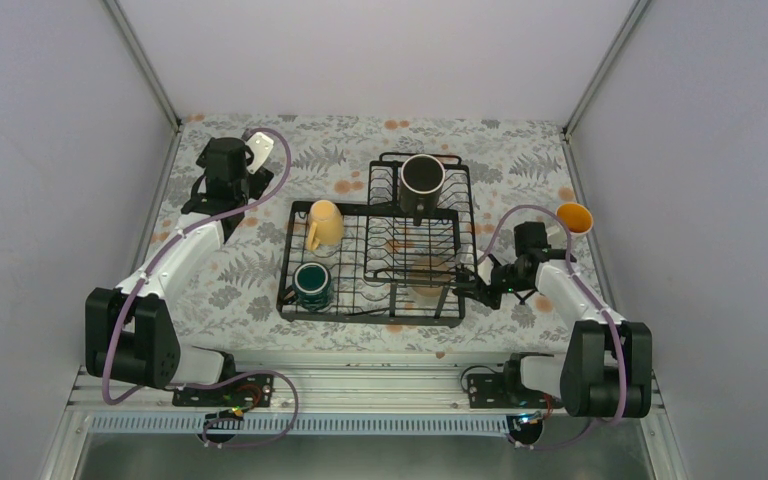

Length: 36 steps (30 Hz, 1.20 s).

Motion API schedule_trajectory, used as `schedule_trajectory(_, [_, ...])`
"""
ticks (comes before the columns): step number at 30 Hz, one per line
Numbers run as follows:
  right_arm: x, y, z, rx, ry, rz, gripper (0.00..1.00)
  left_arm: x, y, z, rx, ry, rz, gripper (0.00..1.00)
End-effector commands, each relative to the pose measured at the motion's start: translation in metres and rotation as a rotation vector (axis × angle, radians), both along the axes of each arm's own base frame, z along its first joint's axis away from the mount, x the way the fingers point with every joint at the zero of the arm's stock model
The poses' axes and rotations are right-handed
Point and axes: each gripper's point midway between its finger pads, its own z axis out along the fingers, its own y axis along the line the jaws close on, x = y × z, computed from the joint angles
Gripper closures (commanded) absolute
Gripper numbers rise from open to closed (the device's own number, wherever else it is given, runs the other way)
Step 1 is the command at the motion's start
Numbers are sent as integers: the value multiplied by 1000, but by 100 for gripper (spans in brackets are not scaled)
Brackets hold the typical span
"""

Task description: Unload the cups from the dish rack

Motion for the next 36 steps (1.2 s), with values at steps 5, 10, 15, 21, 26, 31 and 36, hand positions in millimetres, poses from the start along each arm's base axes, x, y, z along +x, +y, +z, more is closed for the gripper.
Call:
schedule_trajectory(5, [2, 3, 15, 51, 8, 14, 96, -2, 0, 9, 4, -35, -2, 0])
schedule_trajectory(10, [5, 6, 21, 97, -10, 27, 96, -3, -1, 9, 5, -38, -4, 0])
schedule_trajectory(15, [12, 6, 26, 166, 15, 17, 96, -3, 0, 9, 7, -40, -2, 0])
schedule_trajectory(21, [19, 3, 36, 242, 18, 22, 96, -5, 1, 7, 14, -46, -5, 0])
schedule_trajectory(26, [28, 5, 53, 302, -3, 23, 96, -3, 1, 7, 17, -45, -3, 0])
schedule_trajectory(31, [35, 6, 72, 346, -18, 18, 96, -3, 0, 7, 18, -47, -4, 0])
schedule_trajectory(36, [49, -3, 87, 307, -66, -24, 96, -4, 1, 7, 22, -47, -4, 0])
